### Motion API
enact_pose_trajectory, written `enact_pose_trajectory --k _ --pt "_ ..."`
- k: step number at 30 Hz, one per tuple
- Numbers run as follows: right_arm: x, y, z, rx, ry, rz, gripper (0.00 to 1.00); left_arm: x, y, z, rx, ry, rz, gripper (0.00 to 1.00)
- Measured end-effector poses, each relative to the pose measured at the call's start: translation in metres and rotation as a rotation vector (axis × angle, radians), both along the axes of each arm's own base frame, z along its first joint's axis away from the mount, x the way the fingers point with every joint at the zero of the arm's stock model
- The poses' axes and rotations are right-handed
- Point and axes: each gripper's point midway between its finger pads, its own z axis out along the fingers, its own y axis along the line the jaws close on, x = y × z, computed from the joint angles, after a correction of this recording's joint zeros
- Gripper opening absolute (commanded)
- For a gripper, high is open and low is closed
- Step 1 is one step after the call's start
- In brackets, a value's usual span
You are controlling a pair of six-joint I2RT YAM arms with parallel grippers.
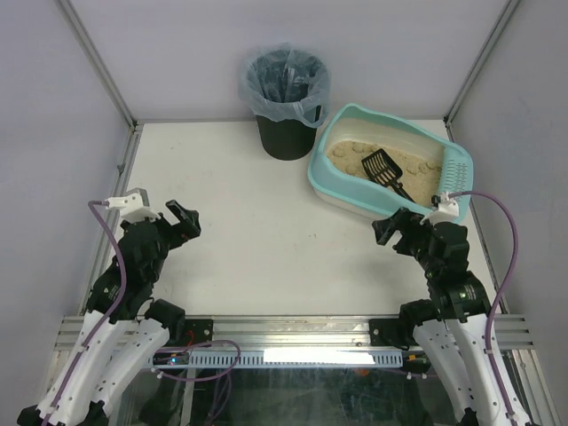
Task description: Clean the litter box
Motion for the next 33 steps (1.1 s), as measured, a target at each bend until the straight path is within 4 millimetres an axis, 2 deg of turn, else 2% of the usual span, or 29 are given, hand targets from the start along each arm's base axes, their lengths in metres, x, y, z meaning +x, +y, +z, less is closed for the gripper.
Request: enact_pose_trajectory --k 9,17,25,28,33 --pt "0.019 -0.024 0.019 -0.064 0.064 -0.137 0.99 0.019 0.011 -0.018 0.027 0.112 0.061 0.99" --pt "0.041 -0.035 0.044 -0.135 0.098 -0.182 0.99 0.028 0.01 -0.02 0.044 0.155 0.05 0.99" --pt "0.08 -0.062 0.071 -0.249 0.119 -0.322 0.97 0.032 0.006 -0.024 0.065 0.178 0.012 0.99" --pt "0.098 -0.081 0.071 -0.294 0.148 -0.4 0.96 0.032 0.003 -0.024 0.065 0.177 -0.006 0.99" --pt "0.125 -0.118 0.055 -0.31 0.235 -0.507 0.93 0.033 0.001 -0.02 0.06 0.166 -0.02 0.99"
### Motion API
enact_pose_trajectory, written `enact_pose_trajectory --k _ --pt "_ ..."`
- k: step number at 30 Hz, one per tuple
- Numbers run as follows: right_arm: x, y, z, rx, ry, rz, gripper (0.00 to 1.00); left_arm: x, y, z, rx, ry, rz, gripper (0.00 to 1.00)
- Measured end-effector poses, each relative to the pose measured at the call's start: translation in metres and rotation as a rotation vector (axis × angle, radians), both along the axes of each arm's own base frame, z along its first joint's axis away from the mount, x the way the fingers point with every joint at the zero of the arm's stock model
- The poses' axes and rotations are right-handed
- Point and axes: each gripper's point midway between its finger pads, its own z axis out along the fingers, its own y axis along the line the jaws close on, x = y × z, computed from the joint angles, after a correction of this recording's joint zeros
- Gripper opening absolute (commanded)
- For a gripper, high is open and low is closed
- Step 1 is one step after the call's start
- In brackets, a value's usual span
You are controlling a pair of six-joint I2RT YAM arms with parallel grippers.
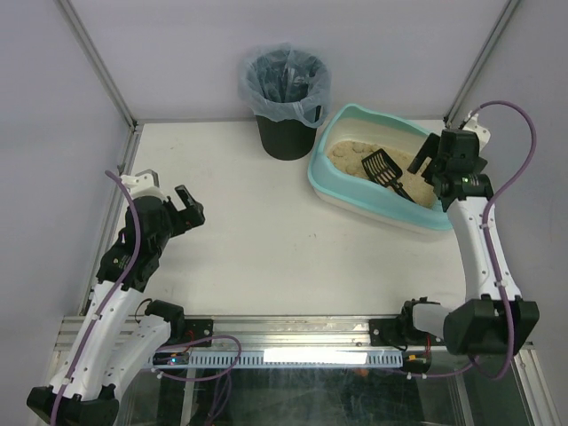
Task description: Clean the litter box
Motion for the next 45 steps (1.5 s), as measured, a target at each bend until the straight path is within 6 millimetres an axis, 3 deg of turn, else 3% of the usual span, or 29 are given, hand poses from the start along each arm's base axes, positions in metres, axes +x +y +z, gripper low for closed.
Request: enact_pose_trajectory --k 5,12,21,29,40,45 --pt "0.025 -0.017 -0.023 0.073 0.053 -0.016 0.89 0.002 -0.002 0.004 -0.008 -0.009 -0.011 0.99" --pt "0.037 -0.008 -0.042 0.225 0.053 0.08 0.89 0.004 -0.006 0.001 -0.014 0.002 -0.027 0.99" --pt "0.031 0.02 -0.072 0.372 0.078 0.199 0.91 0.004 -0.007 0.001 -0.016 0.005 -0.032 0.99" --pt "0.018 0.029 -0.106 0.434 0.107 0.183 0.92 0.004 -0.009 0.0 -0.02 0.01 -0.043 0.99" --pt "0.013 0.037 -0.091 0.473 -0.11 0.157 0.89 0.005 -0.011 0.001 -0.026 0.005 -0.053 0.99" --pt "0.011 0.058 -0.082 0.495 -0.187 0.191 0.89 0.005 -0.011 0.001 -0.026 0.005 -0.053 0.99"
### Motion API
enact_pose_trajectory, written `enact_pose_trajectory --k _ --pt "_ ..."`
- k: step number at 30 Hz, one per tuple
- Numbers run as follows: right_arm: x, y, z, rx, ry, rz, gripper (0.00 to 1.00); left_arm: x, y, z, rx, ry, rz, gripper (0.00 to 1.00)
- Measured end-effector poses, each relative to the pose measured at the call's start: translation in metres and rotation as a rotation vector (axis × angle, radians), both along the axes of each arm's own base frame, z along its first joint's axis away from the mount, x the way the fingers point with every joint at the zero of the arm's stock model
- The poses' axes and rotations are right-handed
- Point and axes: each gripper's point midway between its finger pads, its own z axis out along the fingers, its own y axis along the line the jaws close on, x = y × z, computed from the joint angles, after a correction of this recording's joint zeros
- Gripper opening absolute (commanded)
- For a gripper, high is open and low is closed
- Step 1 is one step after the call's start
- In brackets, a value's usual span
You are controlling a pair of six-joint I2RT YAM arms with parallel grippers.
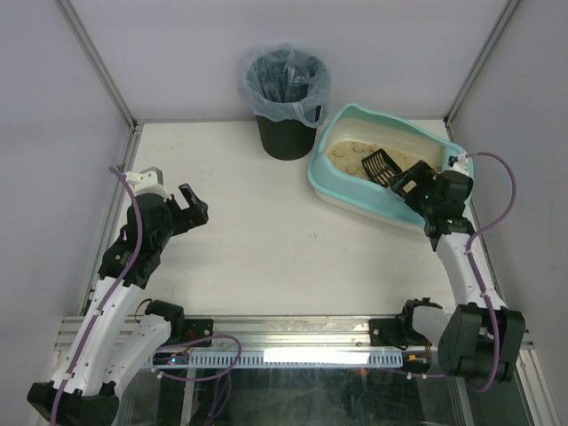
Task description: Clean the litter box
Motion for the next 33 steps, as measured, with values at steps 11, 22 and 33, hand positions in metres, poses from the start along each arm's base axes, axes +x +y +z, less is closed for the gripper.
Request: enact_pose_trajectory --k 11,22,33 --pt "0.003 0.05 0.013 0.019 -0.106 0.085 0.89 0.0 0.0 0.0 0.002 0.0 -0.001 0.99" --pt "0.012 0.052 0.003 -0.048 0.001 0.097 0.89 0.0 0.0 -0.001 0.003 0.004 -0.001 0.99" --pt "0.003 0.098 -0.001 -0.048 -0.009 0.221 0.89 0.001 0.0 -0.002 0.005 0.007 -0.002 0.99"
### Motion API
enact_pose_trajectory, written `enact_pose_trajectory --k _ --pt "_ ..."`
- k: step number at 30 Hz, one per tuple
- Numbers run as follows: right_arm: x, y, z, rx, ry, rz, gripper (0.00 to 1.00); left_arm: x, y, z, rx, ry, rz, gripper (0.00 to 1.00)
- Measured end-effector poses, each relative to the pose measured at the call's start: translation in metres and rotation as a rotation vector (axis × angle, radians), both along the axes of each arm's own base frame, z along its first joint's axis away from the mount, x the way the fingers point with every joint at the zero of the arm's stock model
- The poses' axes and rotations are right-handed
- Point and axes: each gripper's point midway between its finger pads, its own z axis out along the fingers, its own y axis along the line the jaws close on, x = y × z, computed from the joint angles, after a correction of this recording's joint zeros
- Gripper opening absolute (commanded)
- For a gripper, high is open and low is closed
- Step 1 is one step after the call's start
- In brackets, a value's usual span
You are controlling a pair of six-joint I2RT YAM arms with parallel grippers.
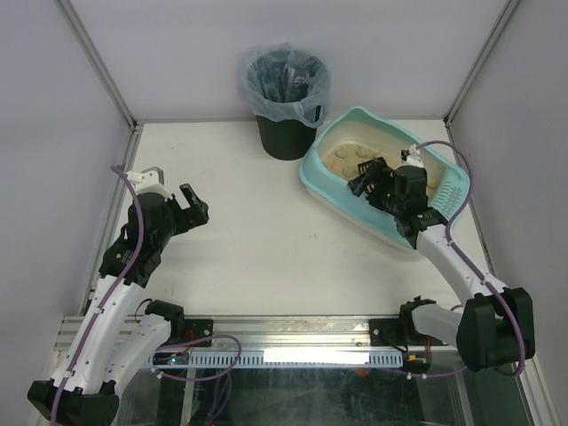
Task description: Clean the litter box
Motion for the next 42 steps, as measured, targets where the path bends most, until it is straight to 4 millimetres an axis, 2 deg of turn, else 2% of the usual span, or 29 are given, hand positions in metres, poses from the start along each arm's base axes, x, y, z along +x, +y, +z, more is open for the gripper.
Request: enact_pose_trajectory --k 12,16,19,23,30,35,42 --pt "-0.046 0.071 -0.025 0.098 0.132 0.146 0.88 0.0 0.0 -0.001 0.003 0.003 -0.001 0.99" --pt "-0.063 0.101 -0.036 0.106 0.184 0.219 0.89 0.0 0.0 -0.001 0.003 0.004 -0.001 0.99" --pt "-0.069 0.126 -0.035 0.111 0.2 0.278 0.87 0.001 0.0 -0.001 0.003 0.005 -0.001 0.99" --pt "-0.072 0.143 -0.04 0.103 0.225 0.325 0.76 0.001 0.0 -0.002 0.004 0.008 -0.001 0.99" --pt "-0.072 0.144 -0.05 0.074 0.25 0.339 0.58 0.002 0.0 -0.004 0.006 0.016 -0.001 0.99" --pt "-0.069 0.16 -0.054 0.092 0.255 0.377 0.55 0.002 0.0 -0.005 0.008 0.019 -0.001 0.99" --pt "-0.06 0.199 -0.058 0.111 0.232 0.394 0.53 0.002 0.0 -0.005 0.007 0.019 -0.001 0.99"
